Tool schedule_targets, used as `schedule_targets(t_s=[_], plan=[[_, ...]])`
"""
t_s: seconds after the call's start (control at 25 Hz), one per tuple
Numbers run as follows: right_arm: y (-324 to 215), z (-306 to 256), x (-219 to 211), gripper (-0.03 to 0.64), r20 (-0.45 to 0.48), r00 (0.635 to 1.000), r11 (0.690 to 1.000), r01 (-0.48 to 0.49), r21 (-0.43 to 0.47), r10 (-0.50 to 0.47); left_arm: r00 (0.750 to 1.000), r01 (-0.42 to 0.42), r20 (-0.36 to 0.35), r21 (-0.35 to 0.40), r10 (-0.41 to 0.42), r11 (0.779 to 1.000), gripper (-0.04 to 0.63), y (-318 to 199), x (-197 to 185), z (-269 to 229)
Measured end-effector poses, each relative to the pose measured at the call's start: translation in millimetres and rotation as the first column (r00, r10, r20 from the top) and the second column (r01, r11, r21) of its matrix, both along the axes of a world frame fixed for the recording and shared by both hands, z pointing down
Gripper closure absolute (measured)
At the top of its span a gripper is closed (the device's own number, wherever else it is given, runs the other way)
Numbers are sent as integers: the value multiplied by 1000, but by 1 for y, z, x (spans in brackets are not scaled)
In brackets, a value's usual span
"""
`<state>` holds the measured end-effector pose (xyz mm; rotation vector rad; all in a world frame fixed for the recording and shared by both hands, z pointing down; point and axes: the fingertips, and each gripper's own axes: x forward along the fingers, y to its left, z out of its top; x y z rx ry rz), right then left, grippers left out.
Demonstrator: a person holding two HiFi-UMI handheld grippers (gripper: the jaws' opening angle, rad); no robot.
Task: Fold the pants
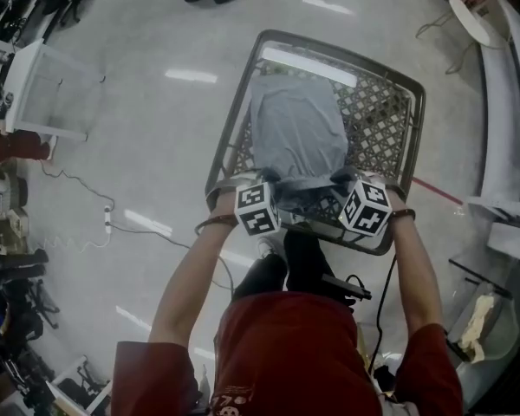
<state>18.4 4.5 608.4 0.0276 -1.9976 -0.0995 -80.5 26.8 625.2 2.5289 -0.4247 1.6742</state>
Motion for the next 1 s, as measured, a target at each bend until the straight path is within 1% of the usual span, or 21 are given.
schedule_targets(t_s=[0.28, 0.48, 0.76, 1.0], plan=[[-77, -8, -15, 578, 39, 999, 1000, 20, 1, -20, 997, 73, 28, 29, -74, 997, 474, -73, -14, -9], [-121, -1, -29, 578, 42, 999, 1000, -1, -9, 2, 994, 100, 32, 43, -101, 994, 474, -123, -32, -4], [-182, 16, -51, 578, 12, 996, 995, -88, -43, 89, 996, 84, -5, 34, -84, 996, 472, -187, -55, 12], [-232, 37, -70, 578, -4, 984, 981, -181, -75, 181, 999, 51, -20, 14, -50, 999, 471, -237, -74, 36]])
